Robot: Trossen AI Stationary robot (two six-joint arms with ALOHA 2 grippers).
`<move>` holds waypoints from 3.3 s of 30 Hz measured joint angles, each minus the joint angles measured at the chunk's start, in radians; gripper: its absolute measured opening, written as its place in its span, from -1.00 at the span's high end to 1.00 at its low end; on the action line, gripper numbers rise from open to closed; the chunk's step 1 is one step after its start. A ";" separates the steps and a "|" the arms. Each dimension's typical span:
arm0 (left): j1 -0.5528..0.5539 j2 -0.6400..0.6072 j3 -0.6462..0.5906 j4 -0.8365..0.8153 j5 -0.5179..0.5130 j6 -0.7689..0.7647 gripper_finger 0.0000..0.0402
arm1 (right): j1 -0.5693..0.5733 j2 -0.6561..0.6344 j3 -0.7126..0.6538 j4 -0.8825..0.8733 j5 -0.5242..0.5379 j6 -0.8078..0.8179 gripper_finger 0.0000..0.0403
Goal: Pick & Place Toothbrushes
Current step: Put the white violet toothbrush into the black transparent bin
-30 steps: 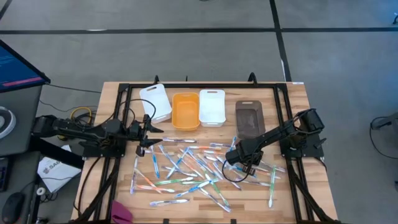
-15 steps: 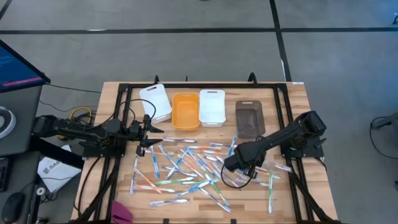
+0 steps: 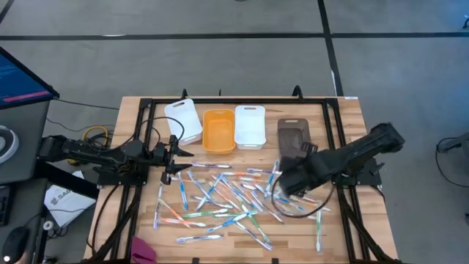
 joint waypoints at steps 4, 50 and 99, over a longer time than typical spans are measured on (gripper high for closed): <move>0.000 0.000 0.000 0.004 0.000 0.000 0.14 | 0.034 -0.127 0.000 0.057 0.123 -0.050 0.93; 0.000 0.000 0.000 0.000 0.000 0.052 0.14 | 0.218 -0.754 -0.824 1.492 0.335 -0.977 0.94; 0.000 0.000 0.000 -0.004 0.000 0.029 0.14 | -1.065 -0.275 -0.286 0.449 -0.529 -0.208 0.94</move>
